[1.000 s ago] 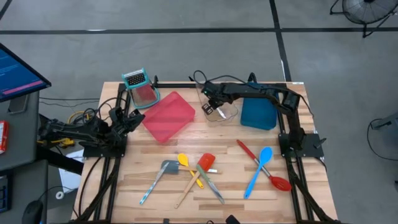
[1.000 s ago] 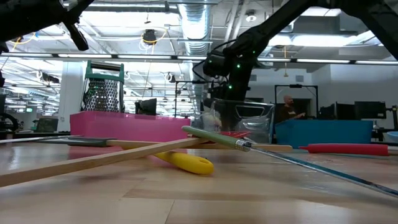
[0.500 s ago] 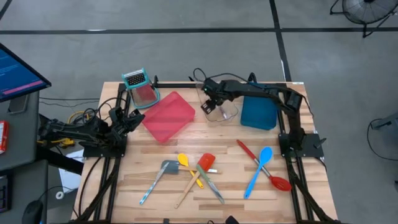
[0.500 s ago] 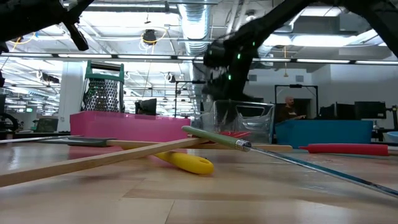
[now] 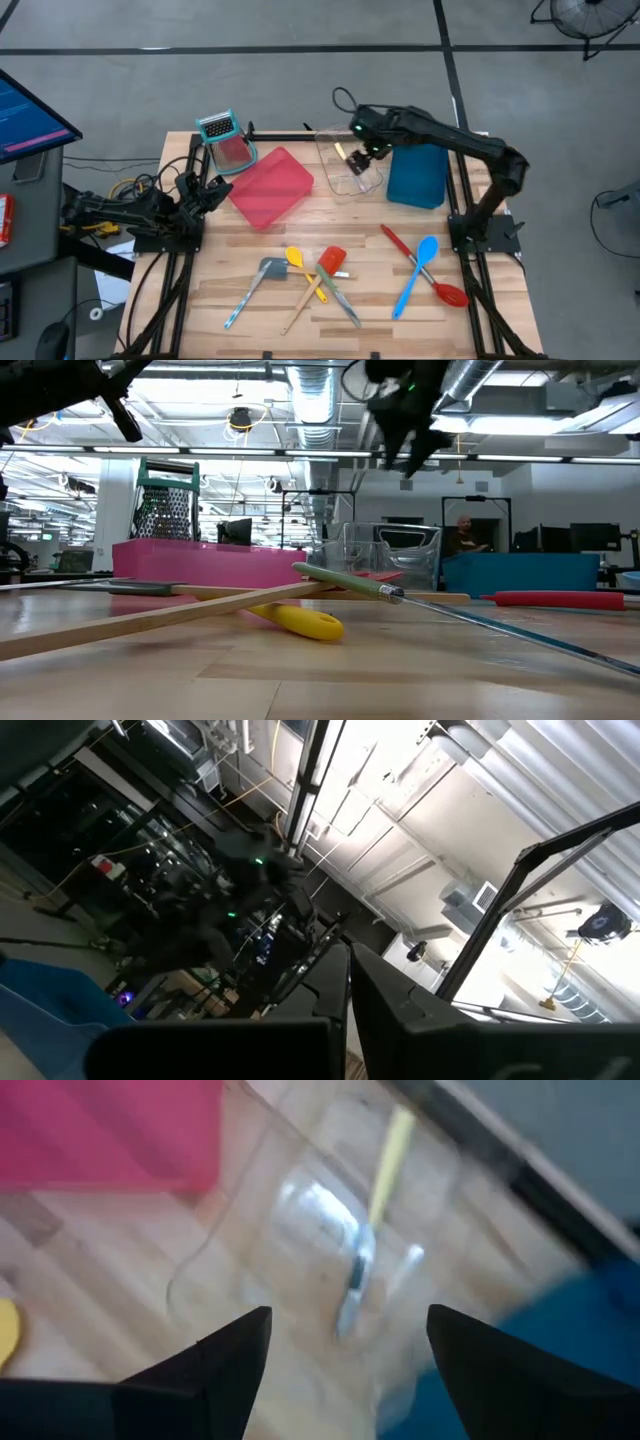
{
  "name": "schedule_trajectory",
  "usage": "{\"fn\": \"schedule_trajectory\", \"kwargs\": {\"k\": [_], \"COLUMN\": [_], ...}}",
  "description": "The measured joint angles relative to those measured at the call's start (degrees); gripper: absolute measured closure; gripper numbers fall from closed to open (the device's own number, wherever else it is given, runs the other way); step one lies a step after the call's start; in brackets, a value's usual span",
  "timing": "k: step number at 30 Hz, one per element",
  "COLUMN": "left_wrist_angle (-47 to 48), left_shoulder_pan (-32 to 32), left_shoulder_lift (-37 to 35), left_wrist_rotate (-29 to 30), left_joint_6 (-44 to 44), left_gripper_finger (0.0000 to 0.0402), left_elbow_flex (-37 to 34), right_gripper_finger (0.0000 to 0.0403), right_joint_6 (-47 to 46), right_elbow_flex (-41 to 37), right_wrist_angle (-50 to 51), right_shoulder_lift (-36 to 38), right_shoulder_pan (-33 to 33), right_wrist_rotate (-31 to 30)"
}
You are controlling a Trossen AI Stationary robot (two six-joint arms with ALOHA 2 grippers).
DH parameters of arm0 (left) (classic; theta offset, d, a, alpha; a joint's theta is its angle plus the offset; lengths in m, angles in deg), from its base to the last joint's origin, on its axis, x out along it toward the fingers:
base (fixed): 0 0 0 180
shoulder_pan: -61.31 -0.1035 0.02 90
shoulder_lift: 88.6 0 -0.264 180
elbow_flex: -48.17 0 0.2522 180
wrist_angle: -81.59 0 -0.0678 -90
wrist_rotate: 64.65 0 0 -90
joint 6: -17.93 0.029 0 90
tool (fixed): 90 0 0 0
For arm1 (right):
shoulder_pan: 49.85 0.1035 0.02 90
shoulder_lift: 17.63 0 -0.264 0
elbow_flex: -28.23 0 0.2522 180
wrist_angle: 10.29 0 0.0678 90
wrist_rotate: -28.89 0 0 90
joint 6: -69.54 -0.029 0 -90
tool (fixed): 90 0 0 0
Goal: Pick & Place Kitchen Items
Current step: Put the blue serving spoon into the blue bin
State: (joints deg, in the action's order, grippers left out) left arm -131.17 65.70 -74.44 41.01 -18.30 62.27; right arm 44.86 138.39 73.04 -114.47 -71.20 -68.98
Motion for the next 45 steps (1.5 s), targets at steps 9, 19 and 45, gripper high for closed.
{"fn": "schedule_trajectory", "kwargs": {"k": [9,19,45], "left_wrist_angle": [-0.02,-0.04,0.03], "left_shoulder_pan": [-0.02,-0.02,-0.02], "left_shoulder_lift": [0.00,0.00,0.74], "left_wrist_rotate": [-0.02,0.47,1.99], "left_joint_6": [-0.02,-0.04,-2.23], "left_gripper_finger": [0.0399,0.0399,0.0399], "left_elbow_flex": [0.00,0.01,0.00], "right_gripper_finger": [0.0133,0.0133,0.0133], "right_joint_6": [-22.26,-55.19,-102.94], "right_elbow_flex": [-0.38,-14.41,-46.70], "right_wrist_angle": [20.84,19.85,-18.45], "right_shoulder_lift": [4.90,13.92,10.72], "right_shoulder_pan": [11.10,28.01,51.23], "right_wrist_rotate": [-4.89,2.96,15.52]}}
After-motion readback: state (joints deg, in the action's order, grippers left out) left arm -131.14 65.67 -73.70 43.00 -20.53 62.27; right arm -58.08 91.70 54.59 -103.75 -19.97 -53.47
